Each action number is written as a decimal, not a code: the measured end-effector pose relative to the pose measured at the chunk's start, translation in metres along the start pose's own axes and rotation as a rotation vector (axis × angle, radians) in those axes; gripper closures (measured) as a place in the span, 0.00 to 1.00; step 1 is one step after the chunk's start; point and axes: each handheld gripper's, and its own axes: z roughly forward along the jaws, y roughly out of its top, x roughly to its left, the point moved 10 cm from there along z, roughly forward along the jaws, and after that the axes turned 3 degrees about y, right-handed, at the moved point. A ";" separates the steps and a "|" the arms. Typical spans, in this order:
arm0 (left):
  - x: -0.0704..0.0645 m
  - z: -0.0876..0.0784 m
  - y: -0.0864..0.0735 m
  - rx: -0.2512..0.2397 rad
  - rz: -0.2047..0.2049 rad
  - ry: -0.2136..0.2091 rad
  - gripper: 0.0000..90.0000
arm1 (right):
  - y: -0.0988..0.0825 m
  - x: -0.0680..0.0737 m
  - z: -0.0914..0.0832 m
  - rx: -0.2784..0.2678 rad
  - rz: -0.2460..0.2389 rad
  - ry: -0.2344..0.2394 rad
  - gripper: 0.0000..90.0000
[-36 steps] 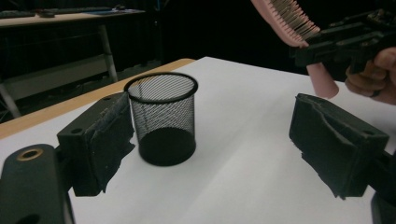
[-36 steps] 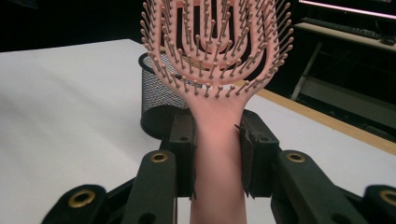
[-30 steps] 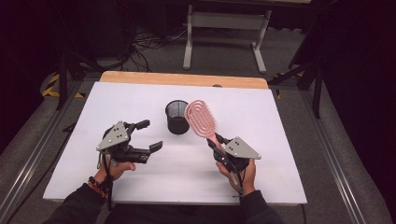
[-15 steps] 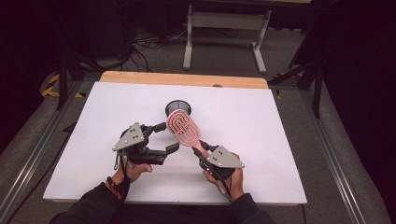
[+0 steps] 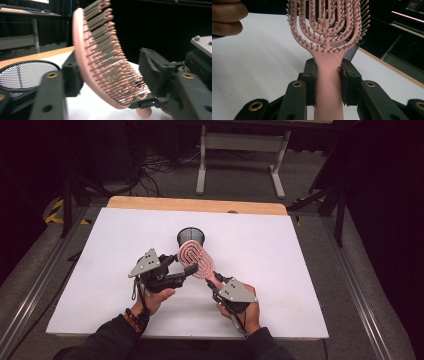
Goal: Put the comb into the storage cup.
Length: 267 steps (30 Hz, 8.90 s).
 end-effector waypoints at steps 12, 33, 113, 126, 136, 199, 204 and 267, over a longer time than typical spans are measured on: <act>-0.009 -0.007 0.008 -0.027 0.019 -0.064 0.71 | -0.004 0.004 0.003 0.010 0.021 0.038 0.77; 0.002 -0.026 0.025 -0.056 0.093 -0.024 0.72 | -0.007 -0.016 -0.021 -0.016 0.037 0.040 0.32; 0.080 -0.059 0.108 -0.081 0.249 0.216 0.72 | -0.046 -0.060 -0.071 0.056 0.034 -0.144 0.09; 0.089 -0.049 0.132 -0.096 0.263 0.229 0.72 | -0.046 -0.062 -0.071 0.060 0.028 -0.148 0.09; 0.090 -0.031 0.141 -0.081 0.275 0.233 0.72 | -0.045 -0.062 -0.072 0.053 0.024 -0.150 0.09; 0.108 0.055 0.081 0.079 0.190 0.230 0.72 | -0.048 -0.061 -0.070 0.075 0.015 -0.156 0.12; 0.110 0.056 0.072 0.093 0.172 0.234 0.72 | -0.049 -0.060 -0.068 0.089 0.005 -0.156 0.12; 0.162 0.030 0.050 0.103 0.029 0.326 0.62 | -0.052 -0.049 -0.062 0.165 -0.115 -0.147 0.14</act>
